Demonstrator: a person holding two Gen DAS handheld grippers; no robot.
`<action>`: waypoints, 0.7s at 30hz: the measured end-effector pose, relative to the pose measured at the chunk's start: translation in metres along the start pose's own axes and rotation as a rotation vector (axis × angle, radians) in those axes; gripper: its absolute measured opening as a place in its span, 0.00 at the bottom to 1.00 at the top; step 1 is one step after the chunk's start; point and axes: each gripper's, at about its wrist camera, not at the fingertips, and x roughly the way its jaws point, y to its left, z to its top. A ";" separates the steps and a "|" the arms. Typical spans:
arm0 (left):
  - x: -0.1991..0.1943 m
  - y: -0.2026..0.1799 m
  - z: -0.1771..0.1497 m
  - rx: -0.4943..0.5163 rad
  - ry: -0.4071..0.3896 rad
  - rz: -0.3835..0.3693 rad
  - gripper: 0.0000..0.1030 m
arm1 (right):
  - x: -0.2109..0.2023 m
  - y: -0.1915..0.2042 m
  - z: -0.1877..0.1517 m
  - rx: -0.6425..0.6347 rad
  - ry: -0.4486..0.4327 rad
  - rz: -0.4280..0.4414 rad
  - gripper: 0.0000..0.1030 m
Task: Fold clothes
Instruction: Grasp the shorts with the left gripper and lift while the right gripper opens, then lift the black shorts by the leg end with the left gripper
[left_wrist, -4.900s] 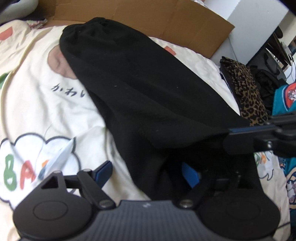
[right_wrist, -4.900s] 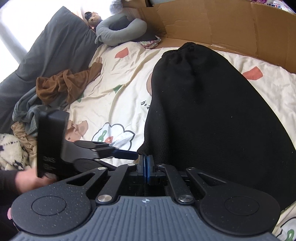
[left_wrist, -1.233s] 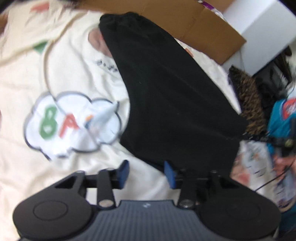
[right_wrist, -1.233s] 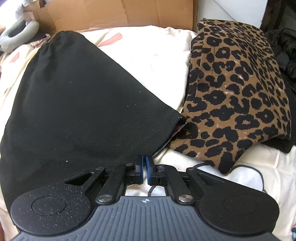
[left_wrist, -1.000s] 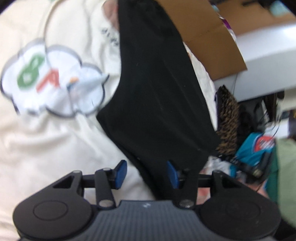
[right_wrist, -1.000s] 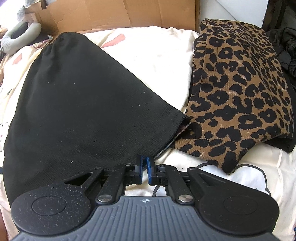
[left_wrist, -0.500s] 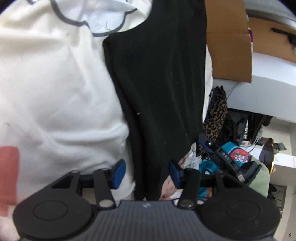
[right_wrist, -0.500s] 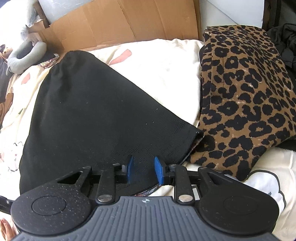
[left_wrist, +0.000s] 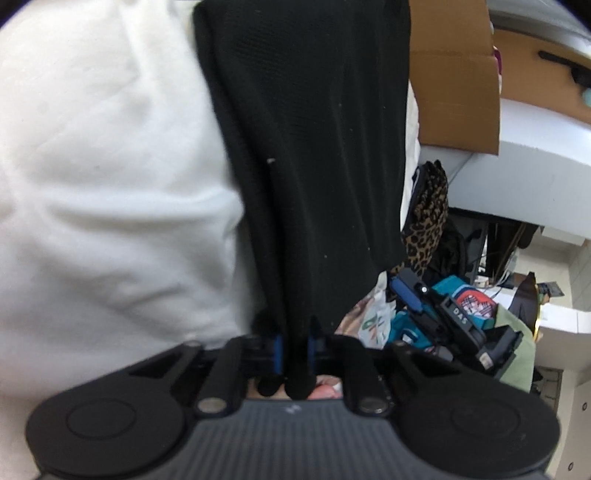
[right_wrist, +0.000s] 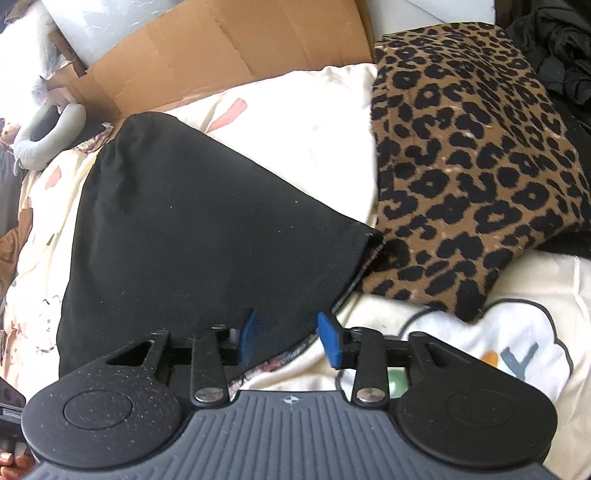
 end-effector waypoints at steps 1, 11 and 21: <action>0.000 -0.002 0.000 0.004 0.005 -0.006 0.08 | -0.001 -0.003 -0.002 0.014 0.003 0.004 0.46; -0.014 -0.024 -0.002 0.044 0.026 -0.054 0.05 | 0.007 -0.028 -0.016 0.214 0.042 0.096 0.46; -0.025 -0.024 0.001 0.063 0.052 0.009 0.04 | 0.013 -0.034 0.002 0.209 -0.023 0.020 0.46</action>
